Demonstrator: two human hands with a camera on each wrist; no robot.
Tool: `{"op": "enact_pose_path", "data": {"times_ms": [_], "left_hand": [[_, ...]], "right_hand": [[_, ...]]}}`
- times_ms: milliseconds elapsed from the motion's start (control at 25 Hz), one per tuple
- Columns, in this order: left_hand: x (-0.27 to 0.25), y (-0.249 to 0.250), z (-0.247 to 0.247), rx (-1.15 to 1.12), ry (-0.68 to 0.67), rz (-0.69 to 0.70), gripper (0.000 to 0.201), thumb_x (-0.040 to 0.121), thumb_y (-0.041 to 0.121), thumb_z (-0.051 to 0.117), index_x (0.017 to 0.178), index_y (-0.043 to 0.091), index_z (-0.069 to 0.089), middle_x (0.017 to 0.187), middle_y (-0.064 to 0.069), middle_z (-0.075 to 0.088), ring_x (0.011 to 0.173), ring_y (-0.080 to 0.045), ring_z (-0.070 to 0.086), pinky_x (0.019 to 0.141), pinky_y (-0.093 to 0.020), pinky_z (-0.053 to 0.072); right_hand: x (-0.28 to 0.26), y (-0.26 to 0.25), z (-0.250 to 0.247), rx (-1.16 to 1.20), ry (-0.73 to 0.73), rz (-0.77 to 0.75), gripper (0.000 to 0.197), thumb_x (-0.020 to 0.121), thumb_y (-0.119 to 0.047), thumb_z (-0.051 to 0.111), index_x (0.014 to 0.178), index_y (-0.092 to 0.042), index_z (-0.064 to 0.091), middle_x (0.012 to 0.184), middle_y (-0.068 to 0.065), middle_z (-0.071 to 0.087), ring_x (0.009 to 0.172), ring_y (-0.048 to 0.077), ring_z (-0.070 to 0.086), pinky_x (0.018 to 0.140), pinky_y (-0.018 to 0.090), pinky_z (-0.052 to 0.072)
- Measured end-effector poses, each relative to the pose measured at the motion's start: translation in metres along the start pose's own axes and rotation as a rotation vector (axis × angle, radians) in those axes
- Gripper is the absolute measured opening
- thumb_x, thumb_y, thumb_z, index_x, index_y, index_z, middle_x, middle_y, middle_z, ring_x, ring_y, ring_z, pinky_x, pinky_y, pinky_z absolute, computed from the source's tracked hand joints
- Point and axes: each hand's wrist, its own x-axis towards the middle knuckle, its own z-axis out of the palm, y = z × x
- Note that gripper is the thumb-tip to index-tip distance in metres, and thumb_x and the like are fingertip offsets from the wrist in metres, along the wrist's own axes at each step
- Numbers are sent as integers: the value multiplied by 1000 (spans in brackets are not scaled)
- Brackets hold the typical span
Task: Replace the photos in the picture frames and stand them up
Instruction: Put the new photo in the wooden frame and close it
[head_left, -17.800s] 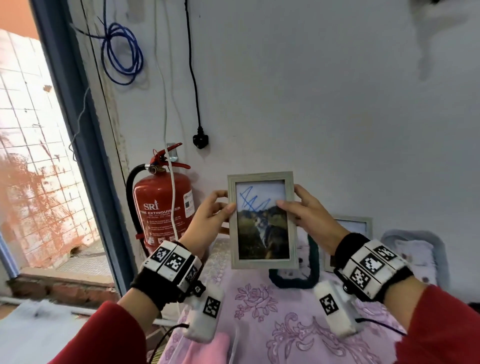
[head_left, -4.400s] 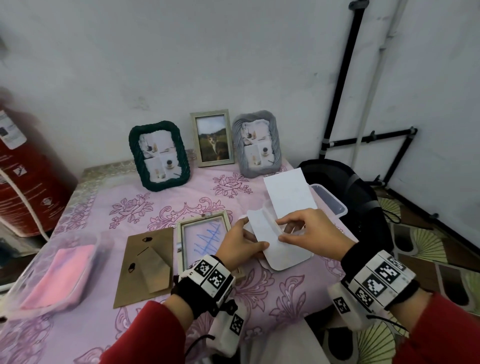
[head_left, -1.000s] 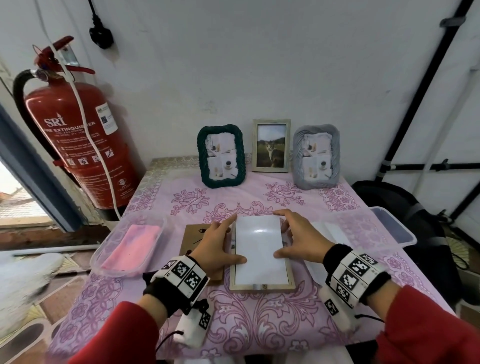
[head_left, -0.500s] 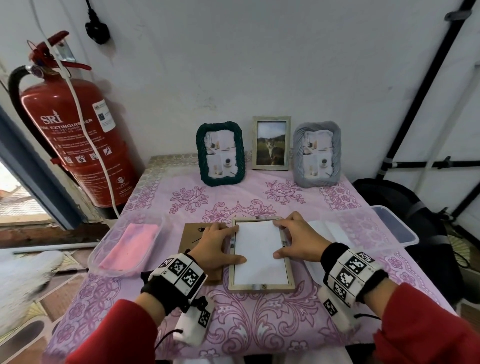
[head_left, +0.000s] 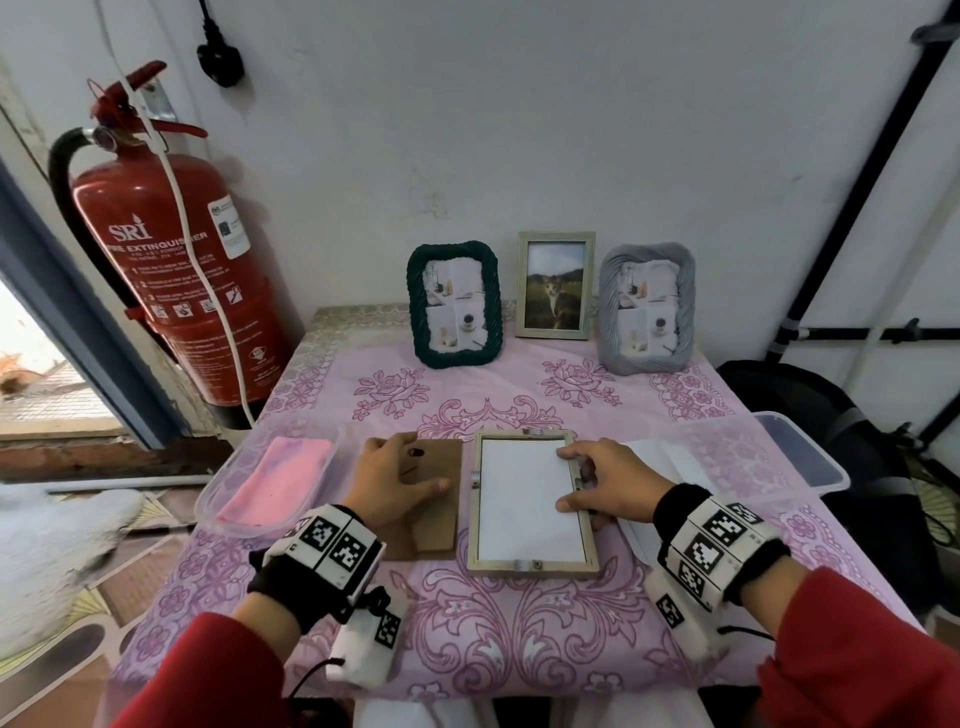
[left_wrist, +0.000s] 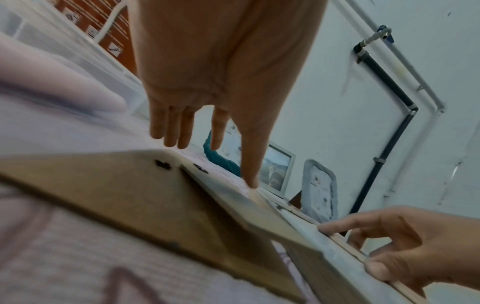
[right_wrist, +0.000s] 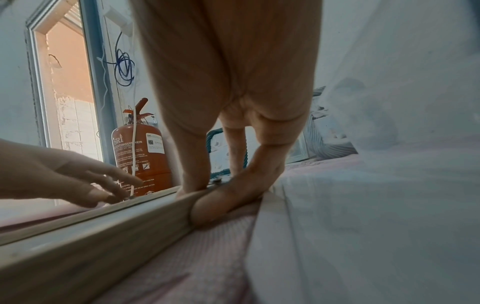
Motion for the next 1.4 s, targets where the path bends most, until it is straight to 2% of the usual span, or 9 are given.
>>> {"op": "enact_pose_path", "data": {"times_ms": [160, 320, 520, 680, 800, 920, 1040, 1280, 1400], "left_hand": [[-3, -16, -5, 94, -50, -103, 86, 73, 45, 74, 140, 10, 32, 137, -14, 34, 127, -29, 39, 110, -39, 35], [-3, -15, -2, 208, -12, -75, 82, 72, 50, 73, 137, 16, 37, 131, -13, 43, 124, -31, 40, 106, -39, 34], [-4, -9, -3, 54, 46, -140, 96, 60, 39, 85, 139, 17, 34, 131, -14, 40, 125, -30, 39, 107, -39, 35], [-9, -1, -7, -32, 140, -92, 97, 57, 28, 88, 138, 13, 36, 123, -12, 38, 116, -27, 43, 101, -32, 36], [-10, 9, -14, -125, 260, -50, 68, 73, 18, 76, 134, 9, 46, 117, -12, 53, 100, -23, 55, 89, -29, 43], [-10, 20, -28, -298, 186, -65, 38, 85, 12, 59, 122, 16, 59, 86, -8, 67, 80, -22, 62, 74, -31, 51], [-15, 27, -40, -371, 77, -52, 40, 85, 5, 57, 122, 19, 57, 86, -15, 66, 79, -27, 65, 63, -34, 56], [-15, 36, -49, -465, 242, 95, 39, 88, 2, 57, 124, 18, 55, 76, -5, 56, 65, -15, 57, 51, -21, 45], [-16, 38, -40, -587, 106, 70, 38, 87, 0, 58, 123, 12, 55, 74, -6, 56, 62, -12, 59, 44, -19, 48]], "right_hand": [[1, 0, 2, 21, -3, 18, 73, 73, -16, 79, 136, -6, 44, 93, -4, 45, 76, 7, 49, 47, 8, 41], [1, 0, 2, 26, 4, 19, 70, 73, -17, 79, 134, -8, 46, 98, 2, 47, 78, 9, 49, 48, 9, 41], [2, -5, 6, 88, -3, 10, 70, 74, -15, 78, 134, -10, 43, 96, 0, 45, 72, 1, 47, 46, 13, 40], [1, -4, 5, 120, -25, 15, 74, 76, -14, 76, 139, -12, 35, 96, 1, 47, 70, 2, 50, 48, 13, 42], [1, -3, 3, 154, -34, 29, 78, 77, -12, 75, 142, -11, 30, 92, -1, 47, 68, 1, 51, 47, 14, 45], [2, -2, 3, 159, -33, 25, 77, 77, -11, 75, 140, -10, 33, 89, -4, 48, 68, 2, 51, 45, 11, 44], [2, 1, 4, 178, -28, 23, 72, 74, -11, 77, 135, -11, 39, 83, -7, 49, 65, 1, 53, 43, 10, 44], [3, 2, 4, 185, -30, 6, 58, 74, -11, 78, 124, -11, 49, 83, -3, 49, 64, 1, 53, 45, 7, 44], [1, 0, 5, 257, -51, 3, 55, 75, -5, 76, 123, -7, 51, 92, 8, 48, 62, 11, 58, 43, 13, 48]]}}
